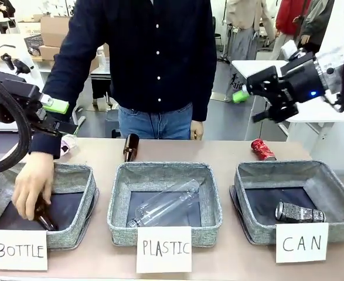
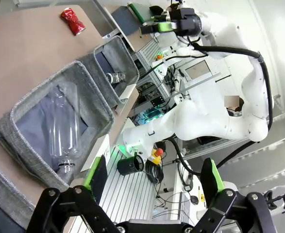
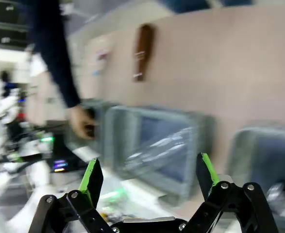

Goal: Sort the can waste into the basket.
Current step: Pick up the can waste from the table and place it in the right Fabric basket.

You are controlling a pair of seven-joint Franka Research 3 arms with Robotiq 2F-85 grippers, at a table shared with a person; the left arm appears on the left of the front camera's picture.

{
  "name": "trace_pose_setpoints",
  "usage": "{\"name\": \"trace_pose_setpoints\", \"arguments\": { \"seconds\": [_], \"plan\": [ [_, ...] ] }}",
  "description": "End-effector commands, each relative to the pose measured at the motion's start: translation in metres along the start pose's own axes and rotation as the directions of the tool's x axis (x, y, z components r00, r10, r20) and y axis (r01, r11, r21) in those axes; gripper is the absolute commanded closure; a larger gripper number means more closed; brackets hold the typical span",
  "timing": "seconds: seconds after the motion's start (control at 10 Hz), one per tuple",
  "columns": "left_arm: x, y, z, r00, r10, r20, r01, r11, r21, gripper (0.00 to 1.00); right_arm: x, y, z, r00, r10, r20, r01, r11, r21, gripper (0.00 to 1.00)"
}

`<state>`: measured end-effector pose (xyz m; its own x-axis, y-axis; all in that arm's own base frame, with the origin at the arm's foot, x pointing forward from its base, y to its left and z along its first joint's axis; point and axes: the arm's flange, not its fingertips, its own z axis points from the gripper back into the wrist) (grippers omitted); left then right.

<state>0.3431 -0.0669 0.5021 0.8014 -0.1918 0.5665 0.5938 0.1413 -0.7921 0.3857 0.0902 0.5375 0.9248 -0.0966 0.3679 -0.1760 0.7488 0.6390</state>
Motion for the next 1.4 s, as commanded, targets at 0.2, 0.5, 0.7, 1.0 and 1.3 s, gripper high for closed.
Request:
{"name": "trace_pose_setpoints", "arguments": {
  "seconds": [0.2, 0.5, 0.7, 1.0, 1.3],
  "plan": [
    [0.001, 0.000, 0.004, 1.000, -0.014, -0.007, 0.014, 1.000, -0.001, 0.00, 0.030, -0.007, -0.004, 0.989, 0.147, -0.035, -0.136, 0.760, -0.636, 0.00],
    [0.001, 0.000, 0.004, 1.000, -0.014, -0.007, 0.014, 1.000, -0.001, 0.00, 0.032, -0.019, -0.001, 0.982, 0.189, -0.022, -0.179, 0.881, -0.438, 0.00],
    [0.001, 0.000, 0.004, 1.000, -0.014, -0.007, 0.014, 1.000, -0.001, 0.00, 0.031, -0.012, 0.003, 0.984, 0.176, 0.003, -0.152, 0.861, -0.486, 0.00],
    [0.001, 0.000, 0.004, 1.000, -0.014, -0.007, 0.014, 1.000, -0.001, 0.00, 0.100, -0.073, -0.052, 0.997, 0.065, -0.039, -0.075, 0.773, -0.630, 0.00],
    [0.001, 0.000, 0.004, 1.000, -0.014, -0.007, 0.014, 1.000, -0.001, 0.00, 0.130, -0.156, -0.111, 0.992, -0.075, -0.101, -0.009, 0.758, -0.652, 0.00]
  ]
}}
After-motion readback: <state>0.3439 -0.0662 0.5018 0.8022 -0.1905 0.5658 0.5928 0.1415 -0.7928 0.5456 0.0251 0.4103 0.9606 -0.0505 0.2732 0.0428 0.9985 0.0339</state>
